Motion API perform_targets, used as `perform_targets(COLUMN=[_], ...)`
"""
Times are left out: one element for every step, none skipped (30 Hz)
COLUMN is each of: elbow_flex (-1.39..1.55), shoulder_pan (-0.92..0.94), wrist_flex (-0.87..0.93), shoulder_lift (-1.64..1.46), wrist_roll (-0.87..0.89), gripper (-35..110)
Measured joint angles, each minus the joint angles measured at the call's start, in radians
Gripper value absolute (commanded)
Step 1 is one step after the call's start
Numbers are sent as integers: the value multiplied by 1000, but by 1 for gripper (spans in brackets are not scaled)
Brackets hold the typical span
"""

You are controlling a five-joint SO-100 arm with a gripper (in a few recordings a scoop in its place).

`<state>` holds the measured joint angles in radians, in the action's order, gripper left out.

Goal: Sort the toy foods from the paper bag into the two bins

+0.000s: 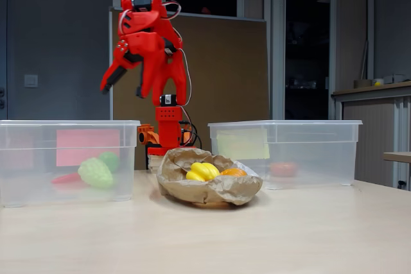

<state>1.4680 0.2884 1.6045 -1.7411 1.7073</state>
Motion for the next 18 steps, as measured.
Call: perform_targets(elbow_flex=[8, 9, 17, 29, 32, 46, 64, 78, 83, 95, 103, 115, 118, 120, 120, 120, 120, 118], shoulder_pan=[-40, -71, -97, -120, -144, -164, -189, -212, -236, -256, -276, -290, -301, -311, -321, -333, -351, -367], wrist_flex=[-12, -31, -43, -58, -81, -107, -129, -155, -175, -199, -212, -238, -244, -265, -275, -288, -307, -321], shoulder_lift=[0, 0, 0, -2, 8, 9, 8, 14, 21, 31, 34, 48, 64, 91, 110, 137, 172, 196], wrist_roll=[-3, -14, -25, -26, -29, -37, -44, -52, -55, -64, -71, -81, -87, -100, -110, -120, -133, -146], gripper=[43, 43, 43, 42, 42, 42, 42, 42, 42, 42, 42, 42, 41, 41, 41, 41, 41, 41])
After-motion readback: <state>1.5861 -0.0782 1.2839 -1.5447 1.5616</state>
